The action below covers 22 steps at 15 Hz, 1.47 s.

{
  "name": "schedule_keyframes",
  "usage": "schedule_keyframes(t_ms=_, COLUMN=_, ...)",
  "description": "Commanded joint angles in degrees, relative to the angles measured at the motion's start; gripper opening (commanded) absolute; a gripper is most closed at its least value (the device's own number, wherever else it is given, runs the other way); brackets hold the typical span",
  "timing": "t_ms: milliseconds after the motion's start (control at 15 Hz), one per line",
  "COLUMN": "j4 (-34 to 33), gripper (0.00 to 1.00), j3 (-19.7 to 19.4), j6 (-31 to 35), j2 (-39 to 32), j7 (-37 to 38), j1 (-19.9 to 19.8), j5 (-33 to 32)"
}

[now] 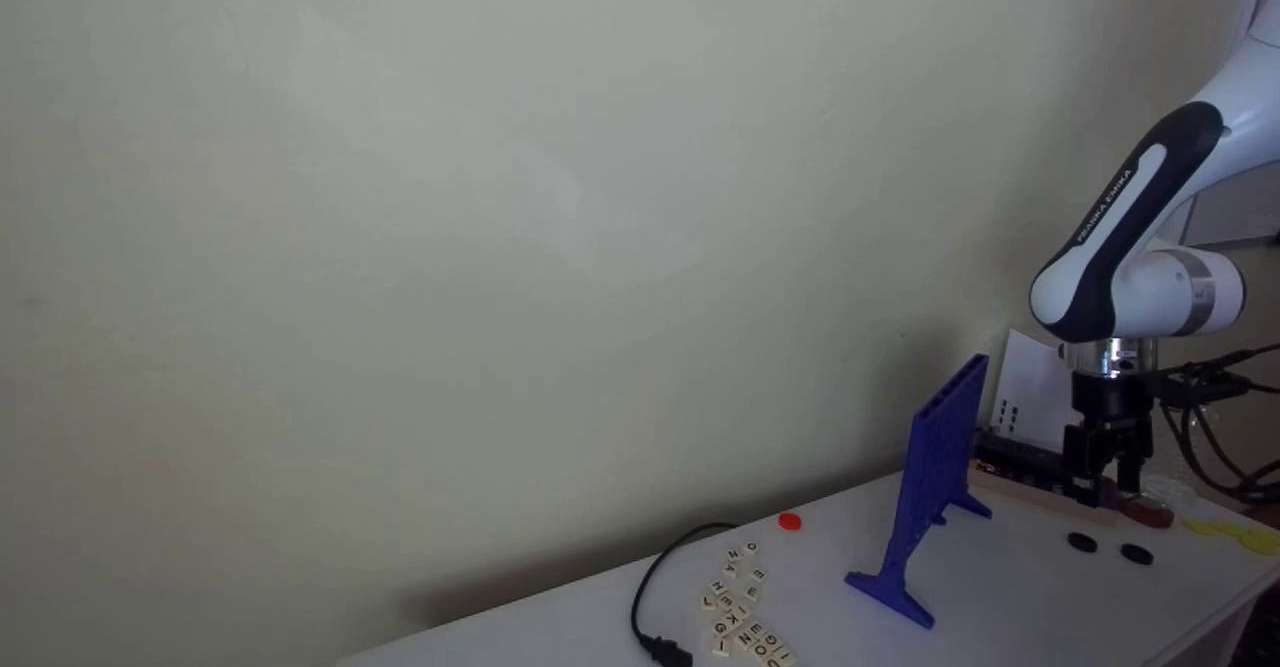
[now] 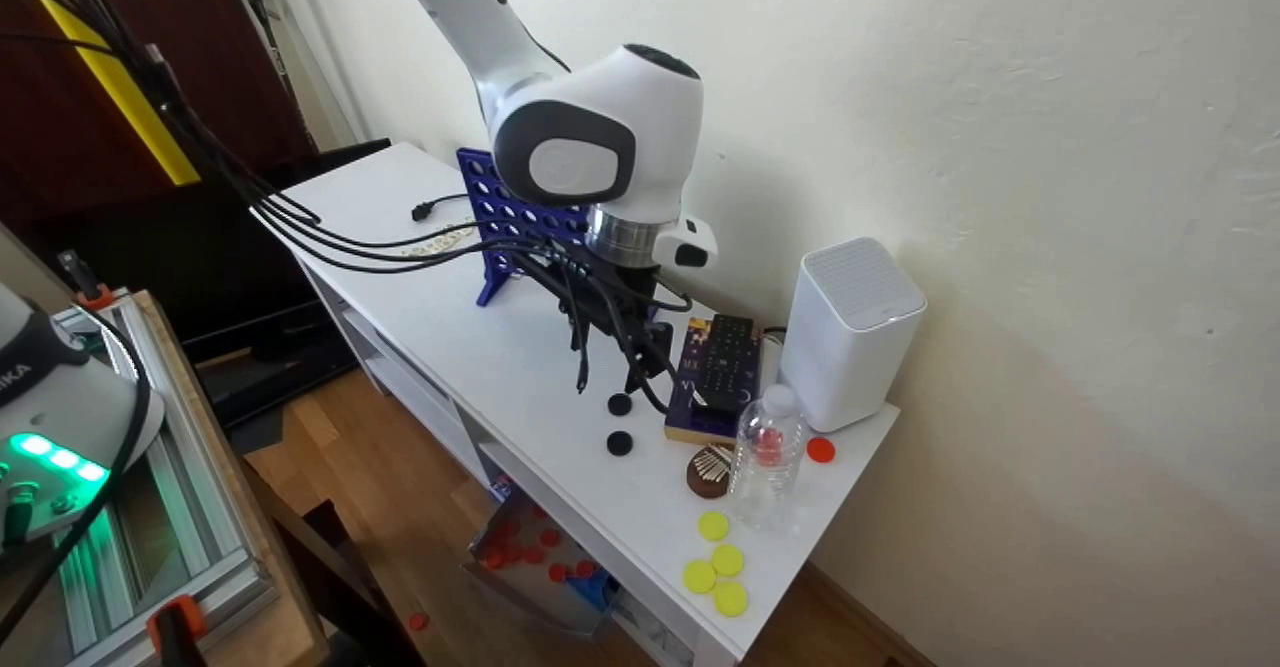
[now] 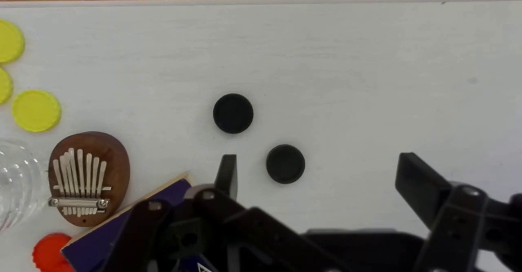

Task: Put the blue circle inside the blue object

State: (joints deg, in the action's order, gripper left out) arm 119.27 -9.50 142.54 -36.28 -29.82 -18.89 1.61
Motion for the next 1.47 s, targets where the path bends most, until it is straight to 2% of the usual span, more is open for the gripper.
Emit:
schedule_keyframes(t_ms=0, j4=-5.81, gripper=1.00, j3=1.71, j6=-2.60, j2=-4.62, j7=2.09, j1=-1.61, j5=-1.53)
schedule_keyframes(t_ms=1000, j4=-17.90, gripper=1.00, j3=2.64, j6=-10.25, j2=-15.38, j7=3.41, j1=-1.30, j5=-2.09)
schedule_keyframes(t_ms=1067, j4=-18.40, gripper=0.99, j3=2.69, j6=-10.63, j2=-15.86, j7=3.44, j1=-1.24, j5=-2.15)
schedule_keyframes(t_ms=1133, j4=-18.92, gripper=0.93, j3=2.75, j6=-10.87, j2=-16.34, j7=3.51, j1=-1.18, j5=-2.22)
schedule_keyframes(t_ms=1400, j4=-20.52, gripper=0.88, j3=2.84, j6=-12.10, j2=-17.76, j7=3.65, j1=-1.01, j5=-2.55)
